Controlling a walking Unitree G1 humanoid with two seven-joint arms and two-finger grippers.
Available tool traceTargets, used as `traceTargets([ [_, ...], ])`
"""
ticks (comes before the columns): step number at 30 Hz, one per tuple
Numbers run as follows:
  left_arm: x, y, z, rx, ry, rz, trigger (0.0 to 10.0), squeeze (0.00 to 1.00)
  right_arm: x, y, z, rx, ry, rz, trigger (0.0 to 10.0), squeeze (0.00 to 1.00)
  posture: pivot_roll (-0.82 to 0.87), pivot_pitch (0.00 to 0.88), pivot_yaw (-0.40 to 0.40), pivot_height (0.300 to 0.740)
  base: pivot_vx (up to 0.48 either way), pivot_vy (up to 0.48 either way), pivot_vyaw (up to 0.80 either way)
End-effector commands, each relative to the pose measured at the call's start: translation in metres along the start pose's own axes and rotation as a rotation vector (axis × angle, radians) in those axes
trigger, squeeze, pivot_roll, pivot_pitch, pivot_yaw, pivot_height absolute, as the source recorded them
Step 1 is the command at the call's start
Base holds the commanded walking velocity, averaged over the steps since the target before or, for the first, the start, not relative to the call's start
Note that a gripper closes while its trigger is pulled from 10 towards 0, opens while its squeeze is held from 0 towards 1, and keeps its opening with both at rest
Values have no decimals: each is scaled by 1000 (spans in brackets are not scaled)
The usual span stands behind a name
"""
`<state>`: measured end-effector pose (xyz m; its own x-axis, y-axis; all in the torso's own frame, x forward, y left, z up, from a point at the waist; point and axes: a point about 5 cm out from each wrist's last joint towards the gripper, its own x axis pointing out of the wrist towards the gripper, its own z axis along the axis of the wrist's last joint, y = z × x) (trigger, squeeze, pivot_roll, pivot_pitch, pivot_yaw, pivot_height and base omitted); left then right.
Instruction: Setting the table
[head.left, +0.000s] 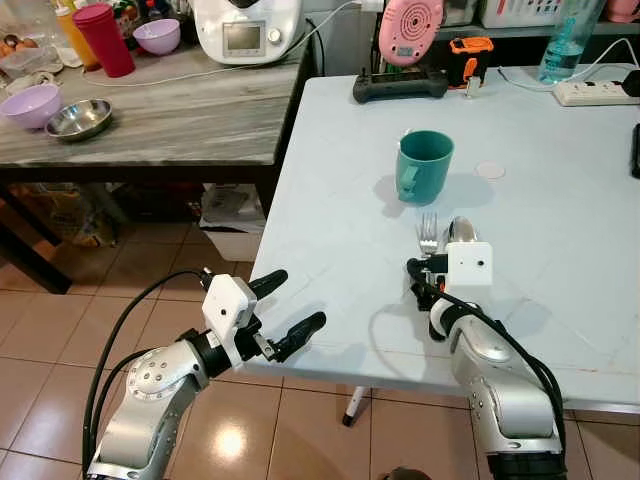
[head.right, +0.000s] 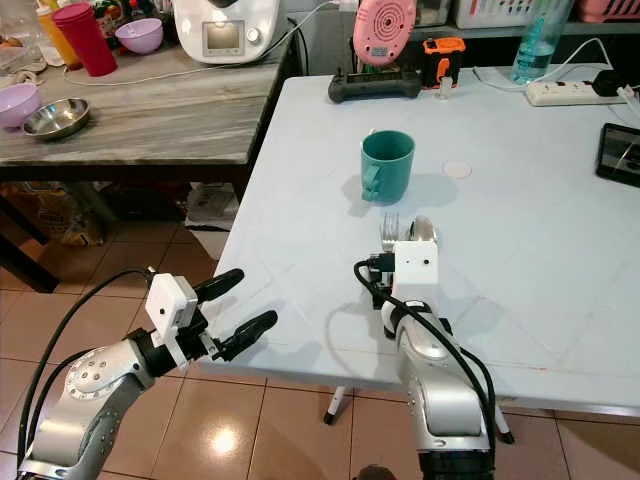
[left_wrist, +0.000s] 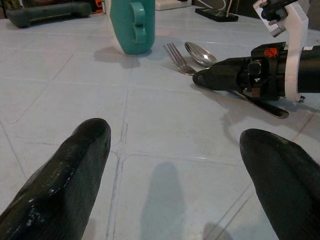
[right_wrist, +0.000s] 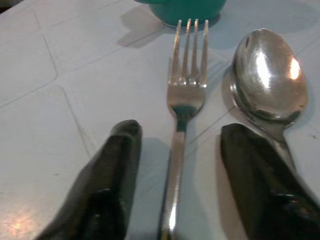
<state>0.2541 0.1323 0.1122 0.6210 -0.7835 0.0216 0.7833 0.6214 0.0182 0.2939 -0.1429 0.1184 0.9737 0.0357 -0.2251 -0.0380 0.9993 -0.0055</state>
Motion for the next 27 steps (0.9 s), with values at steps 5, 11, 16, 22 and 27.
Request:
traceTargets([
  [5,-4,-2,1,11,-3,-38,10000,0,-3,4,-29,17,148,41,0,0,-293,130,119,740,0,0,0],
  [11,-5,-3,1,13,0,-62,10000,0,-5,2,-32,20,161,38,0,0,-296,131,122,740,0,0,0],
  [16,-4,-5,1,10,-4,-79,10000,0,-6,1,-33,25,167,38,0,0,-296,130,123,740,0,0,0],
  [22,-3,-9,1,9,0,-106,10000,0,-5,1,-35,24,173,39,0,0,-295,131,123,740,0,0,0],
  [27,-3,-11,2,11,-2,-111,10000,0,-5,0,-37,25,180,34,0,0,-296,133,122,740,0,0,0],
])
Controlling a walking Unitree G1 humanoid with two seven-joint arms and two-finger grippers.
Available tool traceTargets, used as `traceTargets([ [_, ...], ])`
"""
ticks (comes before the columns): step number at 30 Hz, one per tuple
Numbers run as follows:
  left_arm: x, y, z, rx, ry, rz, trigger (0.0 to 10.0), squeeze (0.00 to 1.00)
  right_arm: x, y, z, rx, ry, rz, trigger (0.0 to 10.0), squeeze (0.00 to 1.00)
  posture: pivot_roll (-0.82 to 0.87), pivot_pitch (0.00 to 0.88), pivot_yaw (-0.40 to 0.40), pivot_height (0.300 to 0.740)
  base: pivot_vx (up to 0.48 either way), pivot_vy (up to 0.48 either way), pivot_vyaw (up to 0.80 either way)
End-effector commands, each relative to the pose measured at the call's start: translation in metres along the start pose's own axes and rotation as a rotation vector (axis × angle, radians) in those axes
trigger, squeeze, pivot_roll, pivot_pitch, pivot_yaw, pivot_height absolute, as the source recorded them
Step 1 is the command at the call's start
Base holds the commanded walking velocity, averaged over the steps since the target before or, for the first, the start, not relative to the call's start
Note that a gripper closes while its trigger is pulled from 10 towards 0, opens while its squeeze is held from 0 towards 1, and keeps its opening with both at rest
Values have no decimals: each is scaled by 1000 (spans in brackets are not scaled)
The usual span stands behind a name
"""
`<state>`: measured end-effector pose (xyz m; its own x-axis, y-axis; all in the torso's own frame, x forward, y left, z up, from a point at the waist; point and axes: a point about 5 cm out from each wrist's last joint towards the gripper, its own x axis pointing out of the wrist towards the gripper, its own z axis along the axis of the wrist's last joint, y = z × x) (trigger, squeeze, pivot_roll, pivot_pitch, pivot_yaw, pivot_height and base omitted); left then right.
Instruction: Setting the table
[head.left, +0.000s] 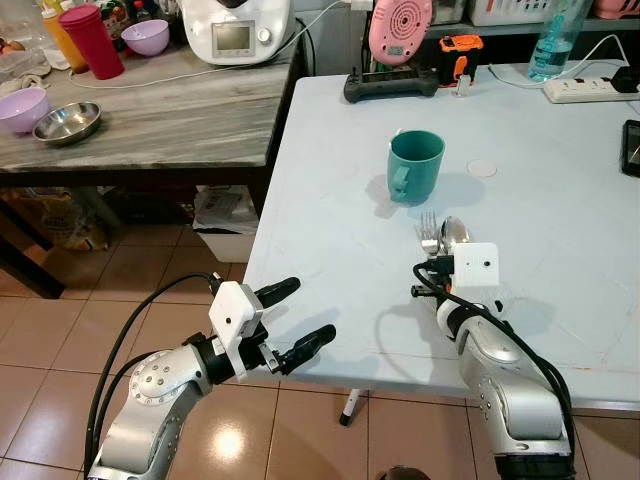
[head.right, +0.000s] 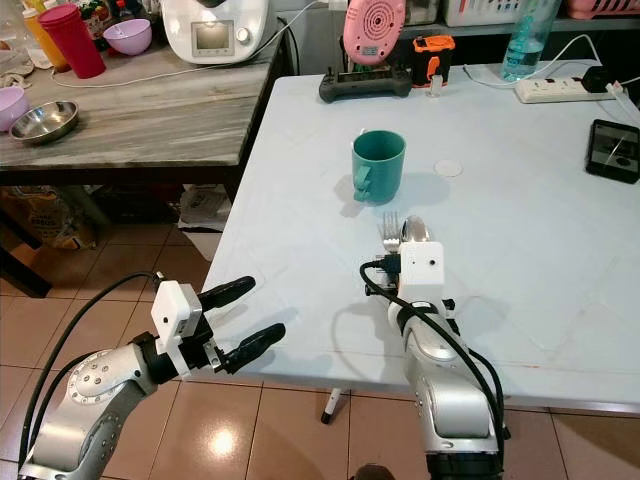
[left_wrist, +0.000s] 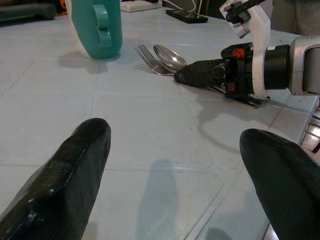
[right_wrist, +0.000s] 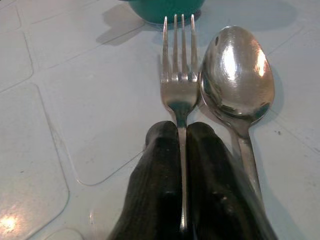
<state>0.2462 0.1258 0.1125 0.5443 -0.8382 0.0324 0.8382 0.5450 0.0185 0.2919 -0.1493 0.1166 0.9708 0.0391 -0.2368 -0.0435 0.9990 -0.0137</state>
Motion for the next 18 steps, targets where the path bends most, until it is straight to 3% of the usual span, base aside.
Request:
traceTargets([
  [1,-3,-1,2,13,11,-18,10000,0,-3,6,-34,35,168,32,0,0,-296,133,122,740,0,0,0],
  [8,-1,-3,2,15,6,-21,10000,0,-3,5,-35,43,168,20,0,0,-297,131,123,740,0,0,0],
  [14,1,-1,3,23,-3,10,10000,0,-2,-1,-15,85,64,-35,0,0,-298,127,124,740,0,0,0],
  [18,3,21,5,14,-39,214,10000,0,-8,-2,13,101,-91,-63,0,0,-299,118,124,740,0,0,0],
])
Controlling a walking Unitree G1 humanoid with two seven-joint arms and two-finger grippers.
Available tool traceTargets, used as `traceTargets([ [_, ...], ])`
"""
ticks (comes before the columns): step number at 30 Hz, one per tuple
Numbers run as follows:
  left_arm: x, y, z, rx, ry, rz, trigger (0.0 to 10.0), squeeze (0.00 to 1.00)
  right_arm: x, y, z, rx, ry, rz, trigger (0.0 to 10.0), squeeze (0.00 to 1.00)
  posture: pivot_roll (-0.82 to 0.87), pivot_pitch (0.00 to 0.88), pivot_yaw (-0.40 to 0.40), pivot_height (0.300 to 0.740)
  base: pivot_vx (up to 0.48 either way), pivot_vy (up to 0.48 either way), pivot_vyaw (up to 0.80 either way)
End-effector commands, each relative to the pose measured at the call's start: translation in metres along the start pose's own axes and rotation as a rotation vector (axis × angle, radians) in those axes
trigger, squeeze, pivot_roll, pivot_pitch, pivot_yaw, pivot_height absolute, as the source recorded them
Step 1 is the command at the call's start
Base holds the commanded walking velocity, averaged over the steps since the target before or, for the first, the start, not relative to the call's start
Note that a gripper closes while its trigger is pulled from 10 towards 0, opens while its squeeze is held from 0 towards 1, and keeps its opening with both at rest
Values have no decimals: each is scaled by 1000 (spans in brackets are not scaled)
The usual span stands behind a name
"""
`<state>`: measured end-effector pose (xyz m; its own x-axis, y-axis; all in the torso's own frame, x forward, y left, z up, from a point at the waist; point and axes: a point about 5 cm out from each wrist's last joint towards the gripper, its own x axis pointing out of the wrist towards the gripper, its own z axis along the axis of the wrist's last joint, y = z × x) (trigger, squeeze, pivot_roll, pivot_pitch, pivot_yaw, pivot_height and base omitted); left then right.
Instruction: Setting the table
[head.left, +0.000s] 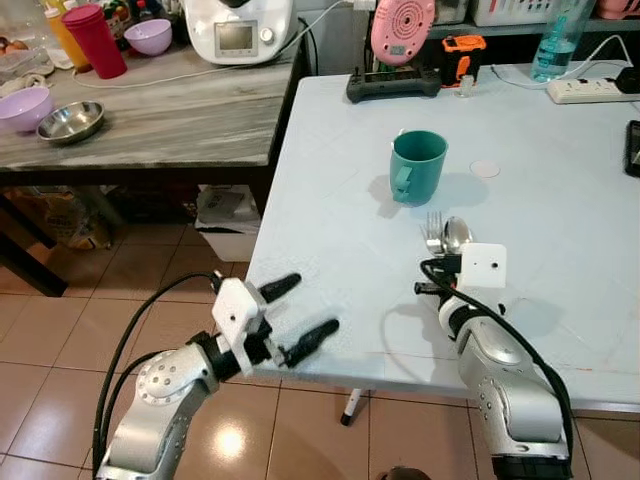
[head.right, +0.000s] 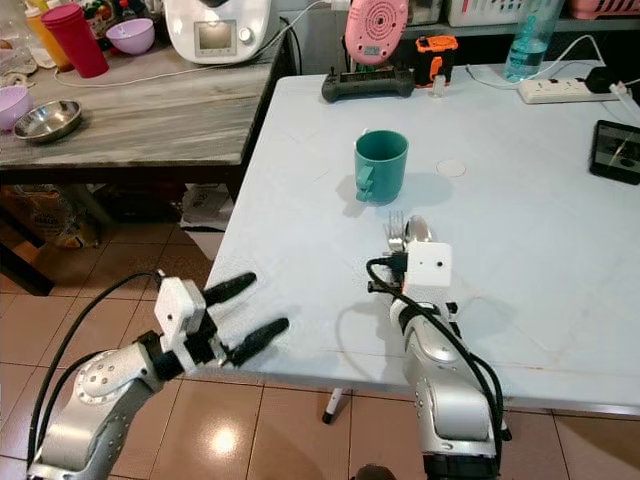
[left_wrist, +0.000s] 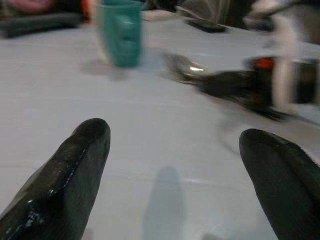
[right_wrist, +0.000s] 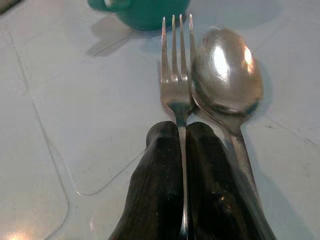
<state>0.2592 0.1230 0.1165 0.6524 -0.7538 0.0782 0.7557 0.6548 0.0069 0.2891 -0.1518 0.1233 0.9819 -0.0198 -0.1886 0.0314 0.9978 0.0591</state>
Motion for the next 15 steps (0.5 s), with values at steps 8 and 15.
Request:
traceTargets([
  [8,-2,42,2,-18,-37,369,10000,0,-18,2,21,-14,-172,-39,10000,0,-307,91,120,740,0,0,0],
  [15,3,55,-1,-2,-11,482,10000,0,-15,1,31,-28,-229,-66,10000,0,-306,63,116,740,0,0,0],
])
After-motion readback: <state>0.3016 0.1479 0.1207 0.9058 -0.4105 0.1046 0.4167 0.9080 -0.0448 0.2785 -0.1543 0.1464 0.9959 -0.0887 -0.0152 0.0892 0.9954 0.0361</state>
